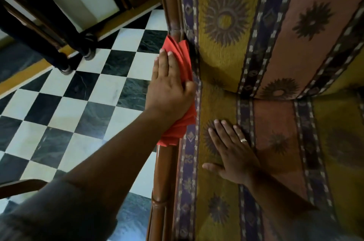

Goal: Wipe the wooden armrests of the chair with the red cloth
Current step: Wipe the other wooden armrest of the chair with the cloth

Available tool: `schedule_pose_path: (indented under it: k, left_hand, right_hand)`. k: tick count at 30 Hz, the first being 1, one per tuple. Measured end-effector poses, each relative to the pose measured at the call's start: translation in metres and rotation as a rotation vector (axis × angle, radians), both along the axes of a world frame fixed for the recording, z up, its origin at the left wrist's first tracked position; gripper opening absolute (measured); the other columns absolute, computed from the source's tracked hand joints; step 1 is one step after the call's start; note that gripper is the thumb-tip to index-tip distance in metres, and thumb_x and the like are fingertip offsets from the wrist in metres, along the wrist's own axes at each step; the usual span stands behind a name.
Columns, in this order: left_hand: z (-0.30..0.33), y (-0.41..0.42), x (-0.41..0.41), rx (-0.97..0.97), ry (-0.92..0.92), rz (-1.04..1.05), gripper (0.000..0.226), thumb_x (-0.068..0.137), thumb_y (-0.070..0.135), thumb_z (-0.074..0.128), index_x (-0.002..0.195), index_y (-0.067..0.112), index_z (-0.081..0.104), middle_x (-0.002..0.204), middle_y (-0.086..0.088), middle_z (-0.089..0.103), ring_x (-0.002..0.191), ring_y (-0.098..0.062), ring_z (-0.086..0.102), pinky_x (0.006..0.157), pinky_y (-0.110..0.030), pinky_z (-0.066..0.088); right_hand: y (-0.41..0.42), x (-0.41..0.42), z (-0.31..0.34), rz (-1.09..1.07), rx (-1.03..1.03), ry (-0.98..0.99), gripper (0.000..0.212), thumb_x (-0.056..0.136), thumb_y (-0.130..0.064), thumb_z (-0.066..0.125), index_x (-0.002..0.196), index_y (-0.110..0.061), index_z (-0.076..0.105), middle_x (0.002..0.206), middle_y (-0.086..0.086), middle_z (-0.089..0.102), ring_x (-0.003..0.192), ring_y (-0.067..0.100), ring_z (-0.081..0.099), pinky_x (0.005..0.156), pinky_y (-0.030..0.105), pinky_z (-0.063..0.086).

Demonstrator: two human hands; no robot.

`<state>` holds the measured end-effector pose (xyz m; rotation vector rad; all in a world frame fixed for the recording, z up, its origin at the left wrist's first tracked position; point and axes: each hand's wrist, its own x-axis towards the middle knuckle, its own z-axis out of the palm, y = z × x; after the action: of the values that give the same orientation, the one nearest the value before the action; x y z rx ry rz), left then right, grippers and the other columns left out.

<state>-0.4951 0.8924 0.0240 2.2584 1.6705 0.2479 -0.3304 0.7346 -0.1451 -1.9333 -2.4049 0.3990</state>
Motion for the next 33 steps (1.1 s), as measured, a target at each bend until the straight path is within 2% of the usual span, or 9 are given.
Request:
schedule_pose_path:
  k: [4,8,14,17,19,22,25,29,33]
  left_hand:
    - [0.001,0.000,-0.009,0.054,0.120,-0.173,0.088,0.086,0.058,0.016,0.159,0.010,0.003,0.169,-0.010,-0.005,0.155,-0.028,-0.011,0.126,-0.041,0.000]
    - [0.011,0.040,-0.003,0.083,0.226,-0.328,0.087,0.084,0.056,0.024,0.159,0.014,0.014,0.169,-0.008,0.003,0.156,-0.027,-0.005,0.127,-0.046,0.006]
    - [0.010,0.058,0.013,0.072,0.107,-0.149,0.083,0.090,0.050,0.031,0.159,0.010,0.010,0.169,-0.012,0.004,0.156,-0.024,-0.003,0.127,-0.038,0.002]
    - [0.006,0.045,0.015,0.042,-0.034,0.038,0.082,0.093,0.045,0.041,0.158,0.008,0.009,0.168,-0.016,0.007,0.155,-0.029,0.006,0.124,-0.041,0.011]
    - [0.005,0.041,0.015,0.030,-0.018,0.094,0.086,0.089,0.049,0.039,0.158,0.008,0.009,0.168,-0.016,0.009,0.154,-0.031,0.010,0.123,-0.045,0.016]
    - [0.005,0.050,0.014,0.074,0.121,-0.026,0.089,0.088,0.054,0.037,0.159,0.009,0.006,0.169,-0.012,-0.001,0.156,-0.028,-0.003,0.124,-0.044,0.009]
    - [0.008,0.066,0.017,0.141,0.172,-0.118,0.092,0.087,0.055,0.038,0.159,0.008,0.004,0.168,-0.012,-0.006,0.155,-0.027,-0.010,0.124,-0.041,0.001]
    - [0.006,0.071,0.019,0.155,0.238,-0.135,0.101,0.081,0.059,0.043,0.158,0.006,0.005,0.168,-0.015,-0.006,0.155,-0.029,-0.008,0.125,-0.043,0.004]
    - [0.013,0.067,0.020,0.102,0.268,-0.172,0.101,0.081,0.058,0.046,0.157,0.005,0.007,0.168,-0.017,0.001,0.155,-0.032,-0.004,0.126,-0.045,0.006]
  right_hand:
    - [-0.001,0.000,0.000,0.006,0.016,0.005,0.107,0.081,-0.088,0.031,0.156,-0.013,0.024,0.167,0.011,0.013,0.155,0.028,0.011,0.121,0.053,0.018]
    - [0.000,0.001,0.001,0.014,0.028,-0.003,0.106,0.082,-0.088,0.032,0.156,-0.013,0.024,0.167,0.011,0.014,0.155,0.028,0.011,0.120,0.054,0.020]
    - [0.000,0.001,0.008,0.019,0.003,-0.031,0.106,0.082,-0.088,0.031,0.155,-0.012,0.028,0.166,0.012,0.016,0.154,0.029,0.014,0.118,0.054,0.025]
    - [0.000,0.001,0.009,0.013,0.012,-0.020,0.105,0.082,-0.087,0.033,0.155,-0.012,0.029,0.166,0.012,0.018,0.153,0.030,0.017,0.116,0.054,0.026]
    - [0.000,0.001,0.008,0.015,0.013,-0.004,0.105,0.082,-0.087,0.033,0.155,-0.012,0.028,0.166,0.012,0.017,0.153,0.029,0.016,0.116,0.055,0.028]
    - [0.000,0.001,0.006,0.009,0.015,0.014,0.105,0.082,-0.087,0.032,0.156,-0.012,0.026,0.167,0.011,0.016,0.154,0.029,0.015,0.116,0.055,0.028]
    - [0.000,0.001,0.003,0.008,0.025,0.016,0.104,0.082,-0.087,0.031,0.156,-0.013,0.025,0.167,0.011,0.015,0.154,0.029,0.014,0.117,0.055,0.026]
    - [0.001,0.001,0.001,0.020,0.039,-0.003,0.104,0.083,-0.086,0.032,0.156,-0.012,0.026,0.167,0.011,0.015,0.154,0.029,0.013,0.119,0.055,0.023]
    - [0.002,0.000,0.008,0.022,-0.002,-0.015,0.104,0.082,-0.086,0.031,0.156,-0.012,0.027,0.167,0.011,0.016,0.154,0.029,0.014,0.118,0.055,0.024]
